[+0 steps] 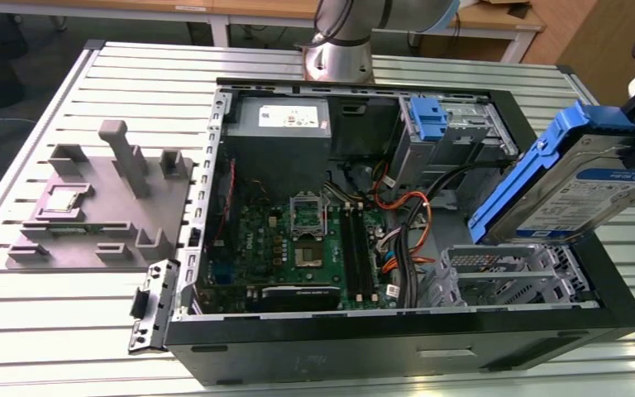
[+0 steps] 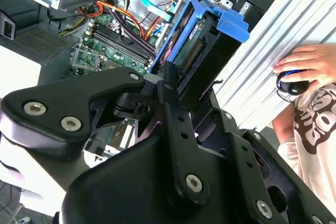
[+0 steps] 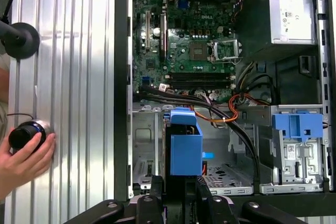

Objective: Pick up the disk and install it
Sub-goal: 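Insert the disk into the insertion slot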

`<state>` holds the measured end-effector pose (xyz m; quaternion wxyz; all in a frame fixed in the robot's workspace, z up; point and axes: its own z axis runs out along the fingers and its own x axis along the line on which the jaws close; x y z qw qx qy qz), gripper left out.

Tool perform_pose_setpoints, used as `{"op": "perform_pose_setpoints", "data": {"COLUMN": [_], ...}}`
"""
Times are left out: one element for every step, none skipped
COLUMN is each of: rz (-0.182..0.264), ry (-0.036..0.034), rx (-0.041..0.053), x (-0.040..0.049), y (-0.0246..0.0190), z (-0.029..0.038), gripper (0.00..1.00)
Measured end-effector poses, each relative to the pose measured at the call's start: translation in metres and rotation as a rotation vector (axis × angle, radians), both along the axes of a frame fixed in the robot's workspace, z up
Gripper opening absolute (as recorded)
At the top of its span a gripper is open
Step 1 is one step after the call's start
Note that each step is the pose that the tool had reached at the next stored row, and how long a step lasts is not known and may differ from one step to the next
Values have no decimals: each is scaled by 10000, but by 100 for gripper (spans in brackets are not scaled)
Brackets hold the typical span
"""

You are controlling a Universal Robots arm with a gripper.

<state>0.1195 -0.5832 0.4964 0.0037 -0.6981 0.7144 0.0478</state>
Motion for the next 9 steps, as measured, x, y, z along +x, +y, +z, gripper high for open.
{"op": "perform_pose_setpoints", "data": {"rz": [0,0,0,1,0,0,0,4,13], "ry": [0,0,0,0,0,0,0,0,-1], "rx": [1,0,0,1,1,1,0,0,0], "x": [0,0,0,0,0,0,0,0,0], "y": [0,0,0,0,-1,-1,-1,-1,-1], "z": [-10,-22,-33,-45,-54,-63,-71,-80,-88], "gripper": [35,35,35,35,35,35,35,35,35]}}
